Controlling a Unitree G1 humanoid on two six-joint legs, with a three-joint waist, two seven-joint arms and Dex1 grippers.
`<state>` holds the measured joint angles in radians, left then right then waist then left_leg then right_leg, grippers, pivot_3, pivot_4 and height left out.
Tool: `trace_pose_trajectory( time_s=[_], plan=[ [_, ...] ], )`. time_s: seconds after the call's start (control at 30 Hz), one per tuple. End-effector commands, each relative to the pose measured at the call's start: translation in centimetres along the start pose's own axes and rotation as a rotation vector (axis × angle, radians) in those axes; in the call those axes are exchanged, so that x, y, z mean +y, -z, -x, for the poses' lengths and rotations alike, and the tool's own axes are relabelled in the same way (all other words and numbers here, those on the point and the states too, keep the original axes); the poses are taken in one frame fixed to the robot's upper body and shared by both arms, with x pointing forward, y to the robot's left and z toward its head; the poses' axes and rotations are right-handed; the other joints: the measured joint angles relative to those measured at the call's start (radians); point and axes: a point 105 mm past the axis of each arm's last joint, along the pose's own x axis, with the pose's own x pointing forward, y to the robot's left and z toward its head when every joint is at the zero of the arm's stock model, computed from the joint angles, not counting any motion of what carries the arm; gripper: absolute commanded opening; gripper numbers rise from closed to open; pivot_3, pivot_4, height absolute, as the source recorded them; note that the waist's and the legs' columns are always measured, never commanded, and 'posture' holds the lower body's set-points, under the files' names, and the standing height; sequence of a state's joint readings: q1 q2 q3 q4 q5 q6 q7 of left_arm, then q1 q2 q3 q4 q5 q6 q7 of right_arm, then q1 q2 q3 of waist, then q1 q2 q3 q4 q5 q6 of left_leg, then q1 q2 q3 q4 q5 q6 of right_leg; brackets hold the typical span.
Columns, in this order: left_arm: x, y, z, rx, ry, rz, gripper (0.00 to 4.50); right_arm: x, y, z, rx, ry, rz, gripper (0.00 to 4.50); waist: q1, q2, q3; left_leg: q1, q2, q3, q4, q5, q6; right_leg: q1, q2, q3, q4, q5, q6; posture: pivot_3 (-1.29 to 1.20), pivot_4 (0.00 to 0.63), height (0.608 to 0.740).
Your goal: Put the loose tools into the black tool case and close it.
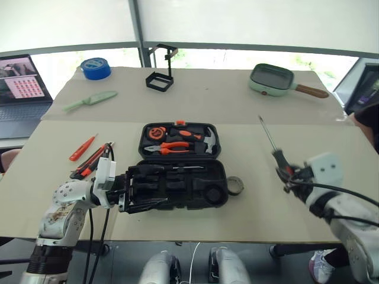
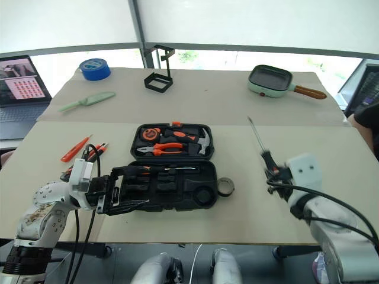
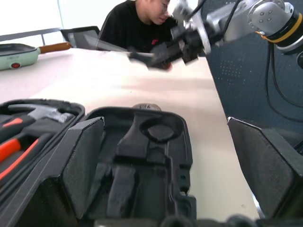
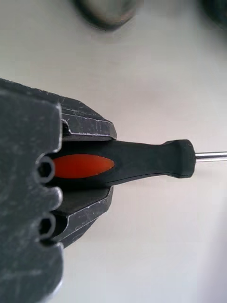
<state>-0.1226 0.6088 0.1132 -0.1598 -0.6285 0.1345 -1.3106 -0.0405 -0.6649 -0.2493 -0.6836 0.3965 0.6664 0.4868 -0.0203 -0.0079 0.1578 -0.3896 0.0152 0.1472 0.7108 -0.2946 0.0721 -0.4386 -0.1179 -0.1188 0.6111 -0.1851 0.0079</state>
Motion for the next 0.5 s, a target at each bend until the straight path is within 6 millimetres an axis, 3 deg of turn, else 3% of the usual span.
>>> trace_pose_trajectory(
  time_s=[0.03,0.13,0.33,0.5],
  plan=[
    [1.2,-0.8,2.3,0.029,-0.110,-0.049,4.50,4.5,-3.3,-1.6,-0.189,-0.408,0.150,1.04,-0.003,-0.001,0.001,0.001,0.001,0.000,0.000,0.000,0.000,0.000,0.001,0.001,0.000,0.000,0.000,0.00,0.150,0.740],
    [1.4,-0.6,4.6,0.088,-0.178,-0.029,4.50,7.0,-2.6,-4.3,-0.128,-0.643,0.246,1.04,0.001,-0.002,0.001,0.001,0.005,-0.003,-0.002,0.001,0.004,-0.002,0.005,-0.001,0.001,-0.003,-0.005,0.00,0.150,0.740],
    [0.9,0.0,7.6,0.153,-0.290,-0.009,4.50,8.9,-1.7,-7.9,0.008,-0.834,0.399,1.04,0.014,-0.002,0.002,-0.004,0.007,-0.003,-0.003,0.005,-0.003,-0.007,0.004,-0.004,0.003,-0.001,-0.020,0.00,0.150,0.740],
    [-0.3,0.6,8.1,0.151,-0.364,0.001,4.50,9.3,0.1,-9.5,0.186,-0.908,0.473,1.04,0.014,-0.002,0.002,-0.015,0.004,-0.002,0.000,0.005,-0.002,-0.016,0.003,-0.005,0.003,0.000,-0.019,0.00,0.150,0.740]
  ],
)
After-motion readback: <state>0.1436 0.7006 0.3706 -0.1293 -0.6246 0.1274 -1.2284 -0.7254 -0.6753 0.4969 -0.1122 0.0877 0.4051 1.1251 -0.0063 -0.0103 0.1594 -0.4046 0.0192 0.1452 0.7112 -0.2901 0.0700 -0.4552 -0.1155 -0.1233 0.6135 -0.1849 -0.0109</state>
